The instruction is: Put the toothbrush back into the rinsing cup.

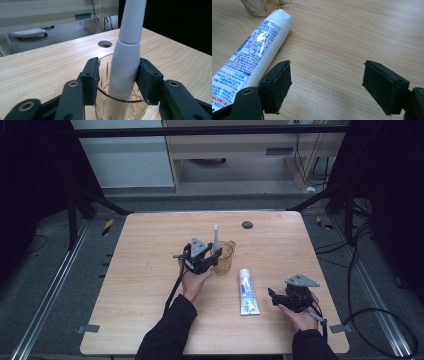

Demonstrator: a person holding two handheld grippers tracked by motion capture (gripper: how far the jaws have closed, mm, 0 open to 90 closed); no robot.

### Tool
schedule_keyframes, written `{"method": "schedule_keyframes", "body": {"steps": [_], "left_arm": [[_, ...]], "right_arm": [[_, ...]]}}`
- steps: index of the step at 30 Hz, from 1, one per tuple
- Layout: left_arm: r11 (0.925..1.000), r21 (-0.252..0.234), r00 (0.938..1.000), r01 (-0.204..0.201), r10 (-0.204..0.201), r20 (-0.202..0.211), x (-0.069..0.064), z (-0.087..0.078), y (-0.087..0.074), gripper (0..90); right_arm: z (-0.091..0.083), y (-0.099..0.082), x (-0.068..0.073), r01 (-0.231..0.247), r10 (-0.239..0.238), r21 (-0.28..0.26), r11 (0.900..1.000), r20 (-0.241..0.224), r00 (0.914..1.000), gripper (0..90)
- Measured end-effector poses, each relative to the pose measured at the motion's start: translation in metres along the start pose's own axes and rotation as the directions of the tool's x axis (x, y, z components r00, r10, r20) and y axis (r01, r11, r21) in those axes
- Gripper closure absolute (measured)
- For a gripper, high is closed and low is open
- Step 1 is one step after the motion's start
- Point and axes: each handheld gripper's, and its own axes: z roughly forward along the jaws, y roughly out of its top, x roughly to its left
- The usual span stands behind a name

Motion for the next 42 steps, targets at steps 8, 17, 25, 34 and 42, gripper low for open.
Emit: {"method": "schedule_keyframes", "body": {"steps": [8,17,25,34,42], "left_arm": [[0.9998,0.01,0.9996,-0.02,0.02,0.018,-0.007,-0.009,-0.004,49.1],[0.9985,0.027,0.9989,-0.047,0.047,0.009,-0.009,-0.027,-0.005,46.0],[0.9969,0.065,0.999,-0.044,0.044,-0.009,0.002,-0.059,-0.007,45.1],[0.9912,0.11,0.9951,-0.073,0.08,-0.057,0.02,-0.103,-0.012,45.3],[0.9811,0.19,0.9934,-0.034,0.054,-0.101,0.041,-0.148,-0.041,46.9]], "right_arm": [[0.0,0.001,0.001,-0.001,0.001,-0.004,1.0,-0.001,1.0,22.5],[-0.003,0.004,0.003,0.0,0.0,-0.021,0.9998,-0.006,1.0,22.7],[-0.012,0.011,0.01,-0.002,0.0,-0.05,0.9987,-0.032,0.9995,24.5],[-0.019,0.018,0.021,0.027,-0.031,-0.057,0.998,-0.066,0.9973,32.6],[-0.016,0.014,0.027,0.049,-0.049,-0.001,0.9988,-0.104,0.9934,49.0]]}}
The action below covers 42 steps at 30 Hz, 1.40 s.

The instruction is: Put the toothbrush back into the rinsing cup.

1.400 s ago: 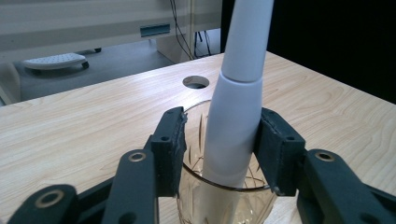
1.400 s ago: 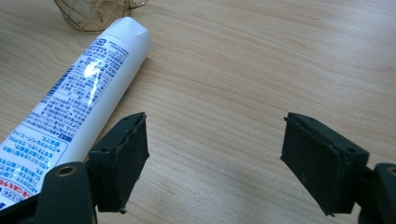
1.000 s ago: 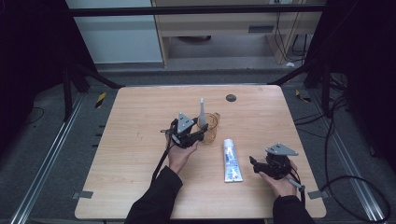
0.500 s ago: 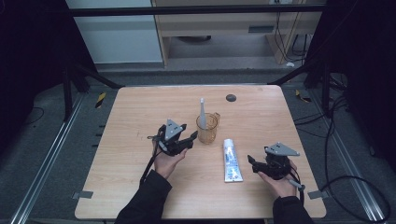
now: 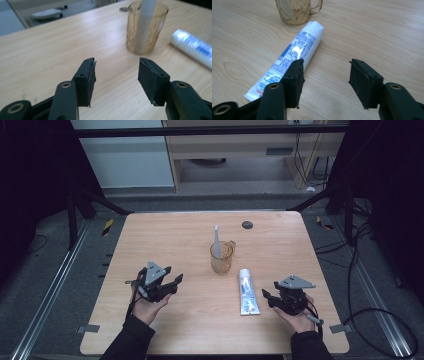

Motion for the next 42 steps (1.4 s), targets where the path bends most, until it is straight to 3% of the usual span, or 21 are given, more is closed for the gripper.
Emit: {"method": "schedule_keyframes", "body": {"steps": [4,8,19,22,28,34,42], "left_arm": [[0.9978,0.002,0.9975,0.066,-0.066,-0.027,0.011,-0.015,-0.021,46.6],[0.995,0.006,0.9934,0.1,-0.099,-0.057,0.017,-0.026,-0.039,46.2],[0.9946,0.031,0.9878,0.099,-0.094,-0.124,0.033,-0.043,-0.061,48.6],[0.9924,0.038,0.9852,0.117,-0.111,-0.13,0.038,-0.043,-0.064,49.9],[0.9936,0.053,0.9844,0.1,-0.091,-0.15,0.04,-0.04,-0.068,54.0],[0.9896,0.048,0.9779,0.135,-0.126,-0.167,0.045,-0.041,-0.07,56.7],[0.9829,0.08,0.9723,0.166,-0.15,-0.179,0.048,-0.04,-0.071,58.6]], "right_arm": [[0.004,-0.003,0.005,0.018,-0.017,0.043,0.9989,-0.018,0.9997,58.9],[0.008,-0.006,0.011,0.028,-0.025,0.073,0.997,-0.038,0.9989,67.0],[0.016,-0.018,0.02,0.056,-0.043,0.166,0.9846,-0.083,0.9957,82.7],[0.017,-0.019,0.022,0.063,-0.047,0.172,0.983,-0.096,0.9943,85.0],[0.019,-0.02,0.028,0.074,-0.05,0.186,0.9797,-0.128,0.9905,87.6],[0.021,-0.021,0.035,0.062,-0.028,0.191,0.9796,-0.176,0.9841,88.2],[0.029,-0.019,0.046,0.055,-0.011,0.185,0.9812,-0.228,0.9735,87.8]]}}
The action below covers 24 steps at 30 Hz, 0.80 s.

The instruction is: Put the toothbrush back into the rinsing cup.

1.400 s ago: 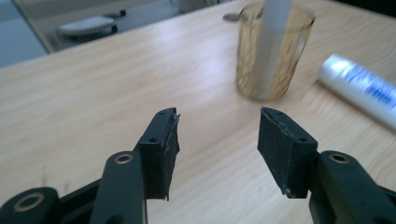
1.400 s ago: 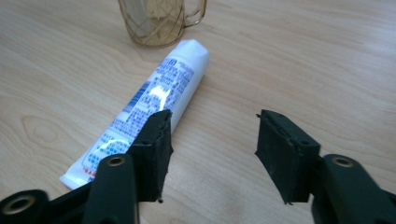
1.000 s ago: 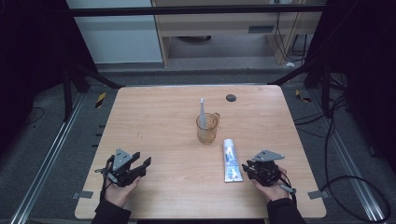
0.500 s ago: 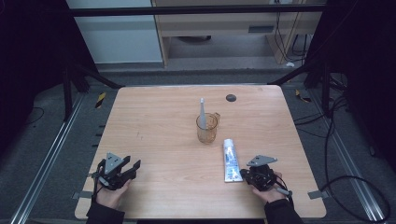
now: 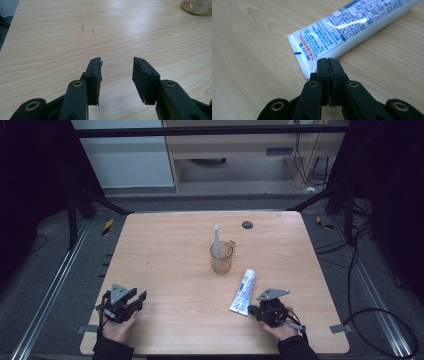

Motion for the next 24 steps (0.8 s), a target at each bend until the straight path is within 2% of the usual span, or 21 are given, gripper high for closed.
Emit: {"method": "schedule_keyframes", "body": {"steps": [8,13,16,19,24], "left_arm": [[0.9999,-0.002,0.9999,0.013,-0.013,-0.009,0.003,0.001,0.0,57.9],[0.9998,-0.015,0.9998,0.015,-0.015,-0.011,0.004,0.0,0.0,57.8],[0.9997,-0.016,0.9998,0.019,-0.019,-0.01,0.004,0.0,0.0,57.8],[0.9995,-0.021,0.9997,0.022,-0.022,-0.003,0.004,0.001,0.001,57.8],[0.9994,-0.02,0.9996,0.027,-0.027,0.001,0.004,0.002,0.001,57.9]], "right_arm": [[0.012,0.008,0.01,0.015,-0.015,-0.012,0.9998,-0.02,0.9997,86.5],[0.008,0.012,0.01,0.012,-0.013,-0.041,0.9991,-0.03,0.9995,87.1],[-0.001,0.016,0.003,0.002,-0.003,-0.088,0.9961,-0.009,1.0,88.6],[-0.011,0.023,-0.011,-0.019,0.025,-0.147,0.989,0.037,0.999,89.8],[-0.016,0.037,-0.035,-0.075,0.095,-0.213,0.9742,0.087,0.9917,90.0]]}}
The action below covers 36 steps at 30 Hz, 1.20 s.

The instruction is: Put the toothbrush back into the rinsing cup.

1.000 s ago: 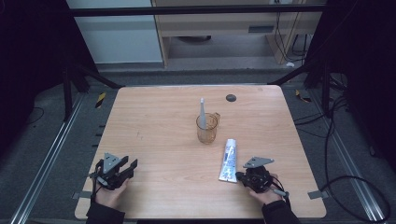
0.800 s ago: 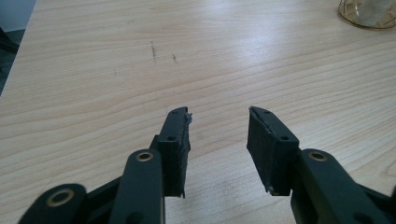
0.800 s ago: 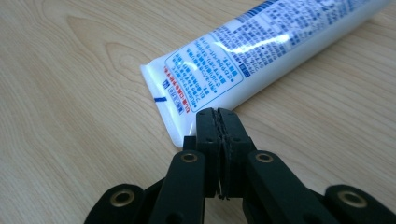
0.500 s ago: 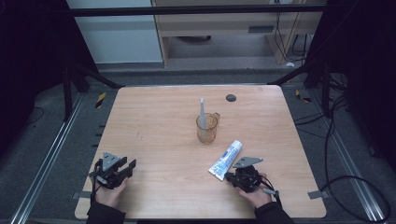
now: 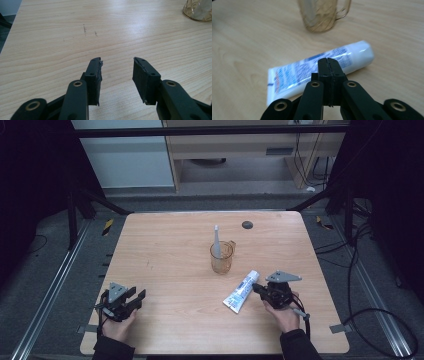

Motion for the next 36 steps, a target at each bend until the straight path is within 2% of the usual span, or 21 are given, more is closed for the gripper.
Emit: {"method": "schedule_keyframes", "body": {"steps": [5,10,11,15,19,22,30,36], "left_arm": [[1.0,-0.001,1.0,0.002,-0.002,0.0,0.001,0.0,0.0,57.9],[1.0,-0.003,1.0,0.001,-0.001,0.002,0.001,0.001,0.0,57.8],[1.0,-0.003,1.0,0.0,0.0,0.003,0.001,0.002,0.0,57.6],[1.0,-0.005,1.0,-0.003,0.003,0.0,0.001,0.001,0.0,57.1],[1.0,-0.005,1.0,-0.003,0.003,0.001,0.001,0.002,0.0,56.6],[1.0,-0.007,1.0,-0.005,0.005,0.002,0.001,0.002,0.0,56.5],[0.9999,-0.003,0.9999,-0.012,0.012,0.006,0.001,0.002,0.0,55.9],[1.0,-0.003,0.9999,-0.009,0.009,0.007,0.001,0.003,0.0,55.7]], "right_arm": [[0.015,0.016,-0.015,-0.016,0.017,-0.02,0.9997,0.052,0.9985,90.0],[0.037,0.027,-0.029,-0.032,0.034,-0.027,0.9991,0.084,0.9959,90.0],[0.041,0.028,-0.031,-0.044,0.047,-0.033,0.9985,0.083,0.9955,90.0],[0.053,0.03,-0.039,-0.032,0.034,-0.029,0.9991,0.077,0.9965,90.0],[0.061,0.03,-0.04,-0.021,0.021,-0.006,0.9998,0.068,0.9975,90.0],[0.063,0.028,-0.041,-0.003,0.001,0.021,0.9998,0.076,0.9971,90.0],[0.053,0.026,-0.041,0.031,-0.037,0.068,0.9972,0.083,0.9959,90.0],[0.04,0.018,-0.043,0.02,-0.027,0.087,0.996,0.082,0.9963,90.0]]}}
